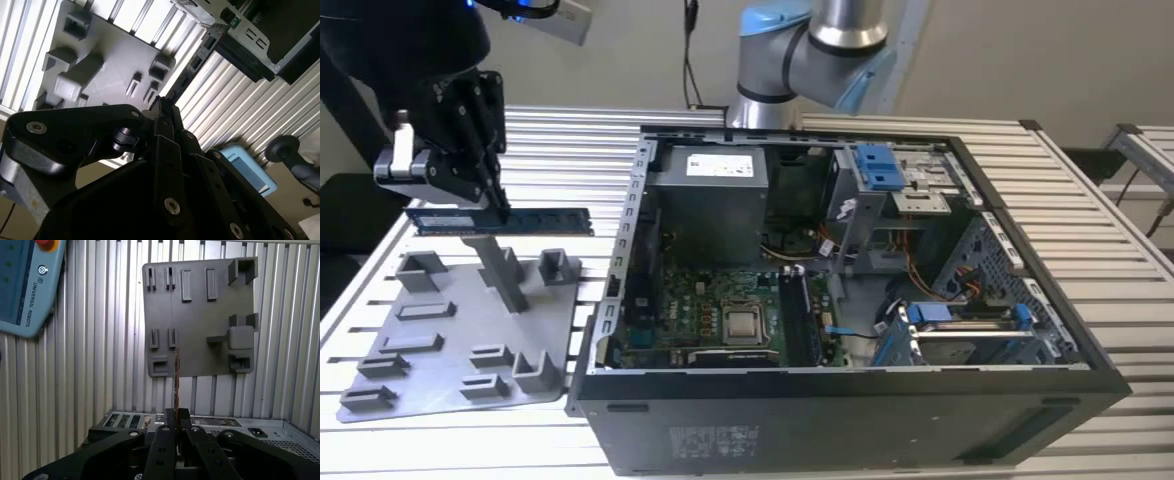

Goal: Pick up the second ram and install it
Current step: 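Pick up the second ram and move it above second insertion slot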

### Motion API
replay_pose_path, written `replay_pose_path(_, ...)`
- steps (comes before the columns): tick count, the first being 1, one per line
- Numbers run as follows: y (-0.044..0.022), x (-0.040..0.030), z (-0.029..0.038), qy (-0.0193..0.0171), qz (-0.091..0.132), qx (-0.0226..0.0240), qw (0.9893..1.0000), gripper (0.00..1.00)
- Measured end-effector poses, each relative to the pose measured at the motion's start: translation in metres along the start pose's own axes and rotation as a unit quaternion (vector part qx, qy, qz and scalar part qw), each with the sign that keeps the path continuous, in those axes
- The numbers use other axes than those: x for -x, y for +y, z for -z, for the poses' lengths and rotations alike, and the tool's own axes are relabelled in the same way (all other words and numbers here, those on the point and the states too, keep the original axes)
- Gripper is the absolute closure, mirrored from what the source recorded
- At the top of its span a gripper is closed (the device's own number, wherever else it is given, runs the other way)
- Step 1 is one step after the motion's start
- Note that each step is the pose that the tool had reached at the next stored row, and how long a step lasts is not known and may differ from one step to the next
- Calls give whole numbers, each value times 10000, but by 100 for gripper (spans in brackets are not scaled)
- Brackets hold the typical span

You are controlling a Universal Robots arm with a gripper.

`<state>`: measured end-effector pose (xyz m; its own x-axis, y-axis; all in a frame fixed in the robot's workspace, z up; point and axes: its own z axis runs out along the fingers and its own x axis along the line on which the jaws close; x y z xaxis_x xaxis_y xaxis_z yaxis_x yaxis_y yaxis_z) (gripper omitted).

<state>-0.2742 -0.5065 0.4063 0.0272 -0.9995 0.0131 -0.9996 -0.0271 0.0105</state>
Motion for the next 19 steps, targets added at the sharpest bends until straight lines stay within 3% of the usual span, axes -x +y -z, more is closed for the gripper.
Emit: replay_pose_path(19,-538,-15,5,-1,0,12,10000,86)
